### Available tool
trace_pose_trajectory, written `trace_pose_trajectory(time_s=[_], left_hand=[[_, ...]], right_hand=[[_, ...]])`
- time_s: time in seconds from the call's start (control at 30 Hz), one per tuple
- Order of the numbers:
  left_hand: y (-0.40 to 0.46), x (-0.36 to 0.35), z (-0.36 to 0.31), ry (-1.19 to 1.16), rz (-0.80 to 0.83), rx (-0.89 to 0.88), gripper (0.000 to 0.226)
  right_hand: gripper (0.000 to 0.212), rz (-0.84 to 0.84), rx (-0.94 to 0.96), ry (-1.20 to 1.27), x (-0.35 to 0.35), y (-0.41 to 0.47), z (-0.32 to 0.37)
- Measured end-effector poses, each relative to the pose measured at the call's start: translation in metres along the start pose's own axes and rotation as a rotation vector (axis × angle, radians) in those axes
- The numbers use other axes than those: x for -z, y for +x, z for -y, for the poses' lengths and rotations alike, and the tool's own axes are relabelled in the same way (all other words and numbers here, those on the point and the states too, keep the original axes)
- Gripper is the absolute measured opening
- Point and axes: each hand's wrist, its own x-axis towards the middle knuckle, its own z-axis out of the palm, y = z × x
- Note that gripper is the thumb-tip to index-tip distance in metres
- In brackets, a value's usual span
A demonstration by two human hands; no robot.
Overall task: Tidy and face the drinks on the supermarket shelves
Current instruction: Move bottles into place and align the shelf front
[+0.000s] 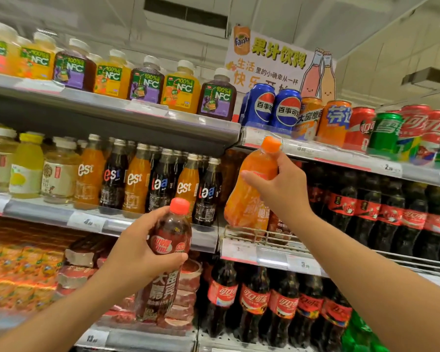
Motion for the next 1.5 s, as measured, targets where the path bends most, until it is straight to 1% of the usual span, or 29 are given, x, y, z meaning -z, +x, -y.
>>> trace_pose_trajectory(time_s=[0.13, 0.23, 0.43, 0.5, 0.73, 0.87, 0.97, 1.1, 1.17, 1.27, 1.33, 1.37, 1.43, 1.5], left_hand=[[0.015, 0.009, 0.014, -0.031, 0.017, -0.006, 0.076], [0.026, 0.014, 0.026, -0.066, 0.037, 0.005, 0.079], [0.042, 0.020, 0.043, -0.131, 0.082, -0.002, 0.079], [0.045, 0.019, 0.046, -0.157, 0.105, 0.004, 0.079], [0.051, 0.018, 0.056, -0.197, 0.161, 0.021, 0.077], [0.055, 0.016, 0.060, -0.175, 0.161, 0.012, 0.077], [0.056, 0.015, 0.061, -0.178, 0.162, 0.012, 0.076], [0.060, 0.010, 0.062, -0.175, 0.163, 0.004, 0.074], [0.062, 0.007, 0.061, -0.173, 0.160, -0.001, 0.075], [0.066, 0.001, 0.058, -0.180, 0.172, -0.015, 0.075], [0.068, -0.003, 0.055, -0.185, 0.177, -0.036, 0.075], [0.068, -0.004, 0.053, -0.184, 0.179, -0.040, 0.076], [0.069, -0.008, 0.049, -0.192, 0.181, -0.038, 0.076], [0.069, -0.013, 0.044, -0.199, 0.190, -0.043, 0.075]], right_hand=[[0.061, -0.048, -0.018, -0.049, -0.018, 0.016, -0.010], [0.063, -0.042, -0.062, -0.092, -0.032, 0.022, -0.015], [0.041, 0.006, -0.112, -0.127, -0.059, 0.025, -0.022], [0.038, 0.027, -0.106, -0.175, -0.068, 0.025, -0.024], [0.053, 0.034, -0.204, -0.369, -0.085, 0.045, -0.029], [0.057, 0.062, -0.318, -0.493, -0.090, 0.064, -0.027], [0.056, 0.066, -0.344, -0.488, -0.092, 0.064, -0.031], [0.046, 0.088, -0.307, -0.474, -0.091, 0.059, -0.036], [0.045, 0.083, -0.297, -0.458, -0.090, 0.056, -0.038], [0.056, 0.105, -0.290, -0.462, -0.091, 0.049, -0.039], [0.064, 0.121, -0.301, -0.412, -0.088, 0.042, -0.033], [0.065, 0.113, -0.288, -0.388, -0.086, 0.036, -0.026], [0.062, 0.095, -0.222, -0.354, -0.078, 0.019, -0.007], [0.052, 0.137, -0.207, -0.253, -0.070, -0.006, 0.013]])
